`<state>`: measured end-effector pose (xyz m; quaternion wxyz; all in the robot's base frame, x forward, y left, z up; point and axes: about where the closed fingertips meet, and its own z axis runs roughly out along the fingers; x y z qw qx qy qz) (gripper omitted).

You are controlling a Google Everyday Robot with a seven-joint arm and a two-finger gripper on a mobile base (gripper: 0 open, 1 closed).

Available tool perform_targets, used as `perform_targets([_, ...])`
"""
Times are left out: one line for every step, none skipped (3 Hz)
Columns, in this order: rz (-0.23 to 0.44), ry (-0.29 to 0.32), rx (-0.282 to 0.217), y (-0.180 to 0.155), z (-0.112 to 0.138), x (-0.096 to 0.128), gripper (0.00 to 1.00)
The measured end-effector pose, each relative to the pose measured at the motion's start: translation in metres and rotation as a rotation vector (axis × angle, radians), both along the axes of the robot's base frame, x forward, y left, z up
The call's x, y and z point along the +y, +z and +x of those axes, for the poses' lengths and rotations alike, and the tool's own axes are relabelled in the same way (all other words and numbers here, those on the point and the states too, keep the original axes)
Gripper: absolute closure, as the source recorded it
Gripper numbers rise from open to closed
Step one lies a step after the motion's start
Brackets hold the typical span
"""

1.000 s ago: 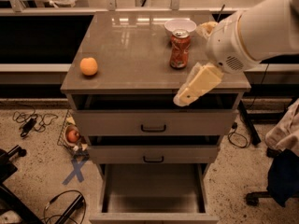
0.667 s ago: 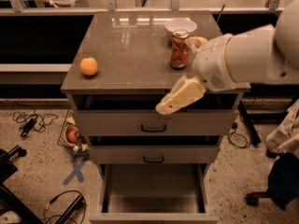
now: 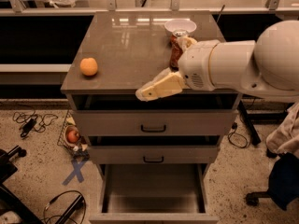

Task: Place orange into bottom drawer

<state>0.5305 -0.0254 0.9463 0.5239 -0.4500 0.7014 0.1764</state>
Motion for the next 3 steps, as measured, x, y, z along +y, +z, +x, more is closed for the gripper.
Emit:
perform_targets([0.024, 0.011, -0.005, 0.001, 0.005, 0.014, 0.0])
perform_targets([0.081, 0.02, 0.002, -0.005, 0.039, 0.041, 0.0])
perform_targets([0.117, 0.029, 0.001, -0.021, 0.082, 0.075, 0.0])
